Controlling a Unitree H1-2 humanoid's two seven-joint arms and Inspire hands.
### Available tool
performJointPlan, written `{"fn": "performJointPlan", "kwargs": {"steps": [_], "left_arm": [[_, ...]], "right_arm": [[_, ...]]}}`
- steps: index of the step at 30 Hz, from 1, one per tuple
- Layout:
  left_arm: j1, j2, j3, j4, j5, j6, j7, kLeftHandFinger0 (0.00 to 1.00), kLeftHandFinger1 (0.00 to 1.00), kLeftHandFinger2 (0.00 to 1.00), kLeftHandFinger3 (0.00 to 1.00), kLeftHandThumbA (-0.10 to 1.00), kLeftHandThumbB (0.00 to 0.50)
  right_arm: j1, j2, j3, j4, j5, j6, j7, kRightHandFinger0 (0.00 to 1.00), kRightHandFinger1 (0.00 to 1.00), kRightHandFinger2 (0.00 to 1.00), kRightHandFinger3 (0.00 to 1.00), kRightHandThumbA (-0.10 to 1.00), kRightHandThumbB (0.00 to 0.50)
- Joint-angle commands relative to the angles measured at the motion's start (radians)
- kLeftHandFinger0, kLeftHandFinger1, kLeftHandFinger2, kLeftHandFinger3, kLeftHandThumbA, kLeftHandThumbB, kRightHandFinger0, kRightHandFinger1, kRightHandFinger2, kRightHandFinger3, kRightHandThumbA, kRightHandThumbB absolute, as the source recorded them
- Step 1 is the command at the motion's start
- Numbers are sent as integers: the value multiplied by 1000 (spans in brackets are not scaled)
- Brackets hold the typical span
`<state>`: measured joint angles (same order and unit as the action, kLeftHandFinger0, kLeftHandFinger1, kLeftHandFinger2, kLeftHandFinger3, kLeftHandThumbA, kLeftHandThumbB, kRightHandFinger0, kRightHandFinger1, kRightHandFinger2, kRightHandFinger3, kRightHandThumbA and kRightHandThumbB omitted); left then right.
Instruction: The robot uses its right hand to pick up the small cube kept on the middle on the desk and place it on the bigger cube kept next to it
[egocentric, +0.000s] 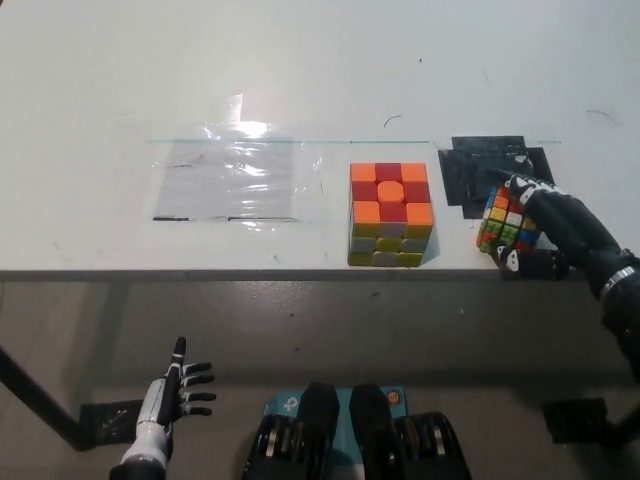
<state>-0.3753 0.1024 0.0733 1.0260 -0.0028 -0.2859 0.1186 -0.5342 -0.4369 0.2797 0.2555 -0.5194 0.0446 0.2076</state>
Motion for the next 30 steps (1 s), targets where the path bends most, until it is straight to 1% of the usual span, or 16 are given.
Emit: {"fn": "performJointPlan", "kwargs": {"steps": [1,3,4,11,14,16,17,18,19,20,22,23,25,27,29,30], "left_arm": [[-42,9,12,-5,-10,-6,10,508,535,624,579,1000,147],[-42,12,2,-16,6,3,21,528,559,653,592,1000,156],[-43,12,1,-16,7,1,21,522,551,645,573,1000,136],[-56,19,-2,-12,7,-5,9,484,527,605,542,1000,106],[-56,20,-2,-7,6,-16,7,508,543,617,545,1000,96],[-57,16,13,-13,-16,-10,-4,486,516,578,507,1000,101],[-59,15,20,-9,-29,-12,-16,480,507,567,498,1000,105],[-60,14,20,-10,-26,-1,-6,458,479,532,464,1000,125],[-61,15,16,-14,-17,13,3,487,508,560,466,1000,118],[-61,17,9,-15,-8,14,7,497,514,551,463,1000,114],[-63,18,5,-16,-3,15,6,495,511,547,461,1000,111],[-64,17,9,-15,-10,13,5,494,511,540,462,1000,102],[-65,19,6,-27,-4,31,6,514,534,575,512,1000,121],[-67,25,2,-32,-1,30,1,472,504,546,490,1000,117],[-69,24,6,-39,-6,35,1,482,512,555,487,1000,139],[-71,25,9,-40,-11,36,-2,494,520,559,490,1000,148]], "right_arm": [[-29,2,10,11,-2,-7,21,1000,1000,1000,1000,619,448],[-25,5,17,15,-5,7,32,1000,1000,1000,1000,644,465],[-26,7,21,24,-4,5,35,1000,1000,1000,1000,661,478],[-30,22,26,40,14,29,57,1000,1000,1000,1000,614,460],[-34,19,40,52,4,6,64,1000,1000,1000,1000,601,396],[-39,16,50,65,-24,-26,28,1000,1000,1000,1000,476,281],[-39,15,53,68,-34,-37,12,936,1000,1000,1000,463,286],[-40,14,57,75,-52,-58,-17,824,988,1000,1000,425,260],[-37,21,50,74,-57,-64,-45,668,790,1000,1000,339,184],[-38,24,48,77,-64,-63,-58,527,619,919,1000,254,172],[-35,24,46,74,-68,-62,-65,440,497,806,1000,235,155],[-38,31,47,90,-87,-86,-109,295,329,606,1000,92,105],[-40,31,57,104,-120,-118,-160,166,231,467,1000,-65,53],[-45,36,65,131,-149,-159,-222,29,128,363,1000,-100,1],[-47,40,73,151,-180,-174,-276,0,52,233,1000,-100,0],[-52,42,76,168,-193,-189,-305,8,86,288,1000,-100,0]]}}
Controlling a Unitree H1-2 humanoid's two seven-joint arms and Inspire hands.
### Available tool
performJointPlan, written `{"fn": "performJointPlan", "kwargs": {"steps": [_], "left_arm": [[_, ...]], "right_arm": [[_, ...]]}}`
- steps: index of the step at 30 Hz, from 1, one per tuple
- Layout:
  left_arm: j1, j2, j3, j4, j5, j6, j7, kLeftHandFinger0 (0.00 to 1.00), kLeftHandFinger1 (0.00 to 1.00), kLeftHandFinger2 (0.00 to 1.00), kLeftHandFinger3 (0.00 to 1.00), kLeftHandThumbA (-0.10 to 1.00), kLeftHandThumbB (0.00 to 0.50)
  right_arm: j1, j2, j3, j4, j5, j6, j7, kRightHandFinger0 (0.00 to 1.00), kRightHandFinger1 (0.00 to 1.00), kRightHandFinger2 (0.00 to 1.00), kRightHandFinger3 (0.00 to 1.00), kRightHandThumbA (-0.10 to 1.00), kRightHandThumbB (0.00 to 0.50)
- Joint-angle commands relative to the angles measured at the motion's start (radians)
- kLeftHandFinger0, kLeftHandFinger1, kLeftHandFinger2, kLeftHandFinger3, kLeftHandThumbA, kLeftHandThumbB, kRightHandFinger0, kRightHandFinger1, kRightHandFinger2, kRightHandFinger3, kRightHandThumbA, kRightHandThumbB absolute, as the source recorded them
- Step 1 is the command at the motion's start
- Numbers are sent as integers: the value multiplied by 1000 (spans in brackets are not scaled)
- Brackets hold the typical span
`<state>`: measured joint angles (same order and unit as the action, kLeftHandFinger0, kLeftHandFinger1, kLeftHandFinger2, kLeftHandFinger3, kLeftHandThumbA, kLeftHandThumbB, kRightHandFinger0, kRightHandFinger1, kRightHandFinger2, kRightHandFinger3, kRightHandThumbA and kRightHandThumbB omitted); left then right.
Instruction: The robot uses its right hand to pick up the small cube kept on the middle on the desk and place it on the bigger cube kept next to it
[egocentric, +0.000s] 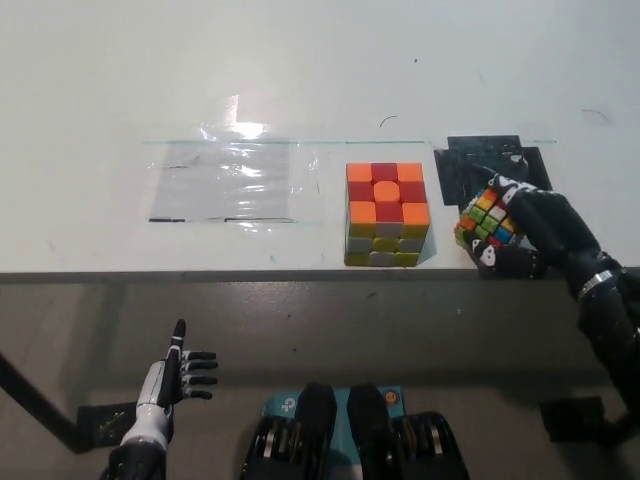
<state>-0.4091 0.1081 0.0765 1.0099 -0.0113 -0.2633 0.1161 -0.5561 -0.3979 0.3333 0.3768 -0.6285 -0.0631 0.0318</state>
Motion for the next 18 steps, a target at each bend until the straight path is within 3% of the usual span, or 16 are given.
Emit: {"fn": "performJointPlan", "kwargs": {"steps": [1,2,3,5,6,7,8,9,10,11,12,13,14,15,18], "left_arm": [[-38,20,4,-22,0,11,1,496,516,550,486,1000,157],[-38,21,2,-21,2,9,2,493,511,545,483,1000,158],[-40,24,0,-19,-3,-3,-16,495,499,528,480,1000,130],[-46,25,-4,-9,9,2,2,495,507,553,509,1000,132],[-48,25,-5,-7,10,4,3,491,504,549,503,1000,137],[-49,25,-5,-5,9,4,4,490,504,548,500,1000,138],[-47,26,-7,-12,11,1,2,520,528,576,518,1000,136],[-47,27,-11,-10,16,-3,2,520,528,576,518,1000,127],[-49,29,-14,-10,19,-4,2,520,527,575,517,1000,125],[-51,28,-9,-7,12,5,1,509,518,560,497,1000,139],[-51,30,-15,-7,21,0,6,513,525,567,502,1000,127],[-50,30,-18,-8,25,1,8,518,533,577,514,1000,118],[-49,31,-17,-3,22,-13,3,532,543,591,523,1000,112],[-48,31,-20,-6,26,-6,7,551,562,610,530,1000,125],[-48,31,-17,-5,17,-9,-4,544,547,604,544,1000,112]], "right_arm": [[-33,6,24,74,-92,-108,-172,79,188,375,1000,-100,0],[-34,7,25,83,-95,-116,-184,145,234,373,989,-100,0],[-40,10,26,103,-102,-119,-203,331,373,466,844,-100,0],[-49,13,35,138,-127,-134,-253,419,415,418,560,-100,0],[-53,17,39,160,-143,-133,-288,473,500,361,398,-100,0],[-57,19,42,172,-150,-134,-304,484,523,340,336,-100,0],[-74,32,47,240,-163,-149,-376,216,331,205,129,-100,0],[-78,36,48,253,-168,-153,-402,122,227,178,94,-100,0],[-79,39,48,262,-171,-156,-417,127,266,287,183,-100,0],[-92,55,38,312,-160,-183,-477,61,292,449,300,-100,0],[-98,58,43,324,-171,-173,-494,90,448,756,456,-100,0],[-103,62,43,337,-173,-179,-517,106,562,887,539,-100,0],[-105,63,44,341,-175,-174,-520,134,617,917,583,-100,0],[-108,65,48,352,-181,-175,-540,128,598,841,541,-100,0],[-112,69,48,358,-183,-174,-562,152,587,810,485,-100,0]]}}
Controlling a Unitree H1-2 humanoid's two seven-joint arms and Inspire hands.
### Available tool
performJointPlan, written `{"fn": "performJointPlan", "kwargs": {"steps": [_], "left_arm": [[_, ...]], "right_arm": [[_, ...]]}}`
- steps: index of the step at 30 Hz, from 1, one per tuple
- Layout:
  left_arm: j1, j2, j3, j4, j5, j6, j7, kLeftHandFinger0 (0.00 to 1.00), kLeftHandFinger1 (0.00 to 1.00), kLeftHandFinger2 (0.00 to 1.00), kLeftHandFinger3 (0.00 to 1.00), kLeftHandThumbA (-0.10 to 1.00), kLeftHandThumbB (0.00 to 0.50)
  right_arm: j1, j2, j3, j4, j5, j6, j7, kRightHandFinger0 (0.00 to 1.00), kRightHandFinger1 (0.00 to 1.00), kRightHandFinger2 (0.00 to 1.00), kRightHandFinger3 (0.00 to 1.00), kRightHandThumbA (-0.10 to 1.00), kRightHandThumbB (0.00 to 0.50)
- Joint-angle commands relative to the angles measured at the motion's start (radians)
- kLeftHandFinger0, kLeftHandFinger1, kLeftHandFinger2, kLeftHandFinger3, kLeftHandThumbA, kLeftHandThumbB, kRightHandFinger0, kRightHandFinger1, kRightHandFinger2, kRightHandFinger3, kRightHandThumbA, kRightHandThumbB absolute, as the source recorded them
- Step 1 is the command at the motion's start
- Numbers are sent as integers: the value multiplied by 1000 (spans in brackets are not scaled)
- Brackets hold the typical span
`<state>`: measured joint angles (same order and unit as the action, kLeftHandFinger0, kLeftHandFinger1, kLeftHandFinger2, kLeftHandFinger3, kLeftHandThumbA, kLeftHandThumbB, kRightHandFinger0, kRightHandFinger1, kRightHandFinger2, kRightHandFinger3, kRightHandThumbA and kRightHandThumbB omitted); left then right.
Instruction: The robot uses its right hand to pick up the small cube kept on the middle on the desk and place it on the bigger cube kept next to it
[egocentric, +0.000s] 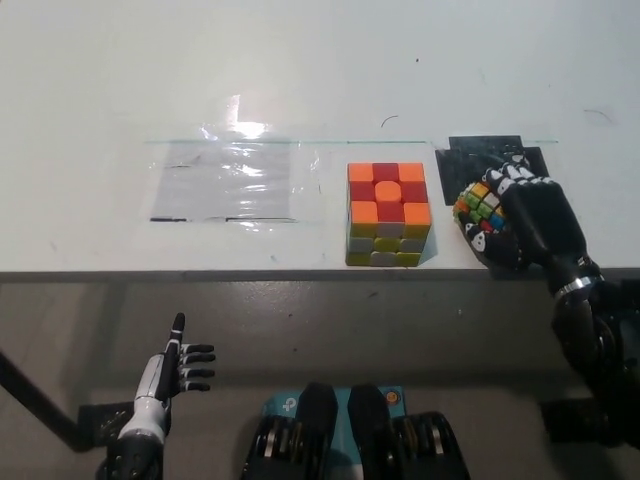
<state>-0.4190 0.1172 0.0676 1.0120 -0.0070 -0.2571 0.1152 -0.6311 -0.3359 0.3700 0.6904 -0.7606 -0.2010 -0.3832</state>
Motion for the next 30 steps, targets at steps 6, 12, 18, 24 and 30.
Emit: {"fn": "performJointPlan", "kwargs": {"steps": [6,12,18,24,30], "left_arm": [[-34,20,-15,-14,27,-14,16,489,508,580,515,1000,87],[-29,20,-19,-20,34,1,17,535,553,636,577,1000,59],[-23,13,-12,-35,33,22,23,513,539,618,551,1000,60],[-18,20,-15,-15,33,-16,5,578,577,645,570,1000,39],[-6,16,-10,-23,27,-14,2,542,558,638,583,1000,38]], "right_arm": [[-43,9,22,77,-60,-40,-192,108,527,739,407,-100,59],[-41,16,5,58,-25,-67,-192,97,520,771,415,-100,102],[-38,11,3,11,-22,-59,-160,31,498,798,559,-100,84],[-36,19,-16,-25,2,-57,-135,0,392,730,443,-100,164],[-43,10,-31,-103,3,-62,-107,0,288,561,279,-100,194]]}}
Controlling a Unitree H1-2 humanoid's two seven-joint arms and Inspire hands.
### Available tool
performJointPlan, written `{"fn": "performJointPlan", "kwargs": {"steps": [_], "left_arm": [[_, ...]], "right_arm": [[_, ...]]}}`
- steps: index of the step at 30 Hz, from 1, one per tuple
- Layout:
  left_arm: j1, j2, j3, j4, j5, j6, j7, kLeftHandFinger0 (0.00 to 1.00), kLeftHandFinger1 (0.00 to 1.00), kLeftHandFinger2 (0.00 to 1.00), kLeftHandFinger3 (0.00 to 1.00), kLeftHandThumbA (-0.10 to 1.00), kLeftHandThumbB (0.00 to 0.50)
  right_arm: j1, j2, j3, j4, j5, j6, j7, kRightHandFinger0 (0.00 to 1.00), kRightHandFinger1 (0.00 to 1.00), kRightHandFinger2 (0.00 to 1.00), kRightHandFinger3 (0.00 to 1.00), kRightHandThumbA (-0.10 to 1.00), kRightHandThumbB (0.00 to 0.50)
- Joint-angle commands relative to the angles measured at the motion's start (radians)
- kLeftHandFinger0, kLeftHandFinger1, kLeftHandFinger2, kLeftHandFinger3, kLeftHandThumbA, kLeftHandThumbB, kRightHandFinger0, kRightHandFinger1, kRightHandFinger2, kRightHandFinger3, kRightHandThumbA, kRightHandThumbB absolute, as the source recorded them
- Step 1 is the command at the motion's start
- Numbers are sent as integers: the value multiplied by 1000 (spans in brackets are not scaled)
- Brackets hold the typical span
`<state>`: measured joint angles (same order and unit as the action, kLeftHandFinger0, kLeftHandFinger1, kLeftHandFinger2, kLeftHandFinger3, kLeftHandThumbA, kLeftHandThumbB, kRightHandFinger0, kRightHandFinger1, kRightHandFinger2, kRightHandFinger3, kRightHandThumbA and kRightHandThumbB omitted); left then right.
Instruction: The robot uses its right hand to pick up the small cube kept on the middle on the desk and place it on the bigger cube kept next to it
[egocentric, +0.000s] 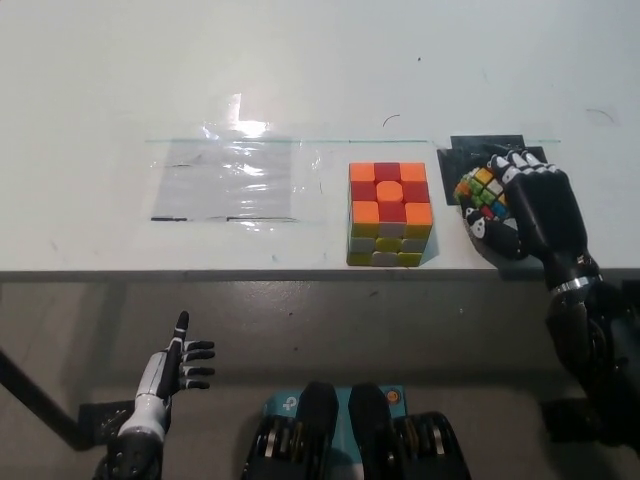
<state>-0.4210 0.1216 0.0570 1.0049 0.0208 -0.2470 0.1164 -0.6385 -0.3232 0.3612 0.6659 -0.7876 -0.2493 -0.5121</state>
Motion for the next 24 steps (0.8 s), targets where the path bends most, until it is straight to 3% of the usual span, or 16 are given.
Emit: {"fn": "performJointPlan", "kwargs": {"steps": [1,3,5,8,11,17,18,24], "left_arm": [[-4,10,4,-17,-4,-26,0,538,553,634,583,1000,53],[-3,12,1,-15,2,-10,5,551,556,642,592,1000,77],[-3,12,1,-4,7,-16,15,546,553,632,571,1000,80],[2,13,-2,-8,11,-21,14,547,555,627,557,1000,68],[7,13,0,-6,10,-26,15,529,543,614,536,1000,64],[12,12,1,-1,12,-36,17,465,485,566,511,1000,49],[12,12,2,-3,12,-28,18,495,515,599,539,1000,71],[28,13,-1,-22,16,-7,11,541,547,633,585,1000,68]], "right_arm": [[-43,-9,-19,-87,20,-22,18,0,269,539,243,-100,203],[-56,-15,-15,-106,-1,-14,18,0,290,556,251,-100,223],[-64,-13,-19,-128,1,-7,31,0,316,594,271,-100,211],[-80,-15,-26,-164,22,-24,66,0,301,599,270,-100,215],[-86,-14,-29,-209,21,-15,93,0,364,679,322,-100,219],[-94,-5,-34,-262,21,-18,125,0,321,652,311,-100,273],[-95,-6,-30,-270,14,-19,126,0,290,616,299,-100,281],[-90,-3,-7,-357,-10,-14,194,0,348,649,356,-100,260]]}}
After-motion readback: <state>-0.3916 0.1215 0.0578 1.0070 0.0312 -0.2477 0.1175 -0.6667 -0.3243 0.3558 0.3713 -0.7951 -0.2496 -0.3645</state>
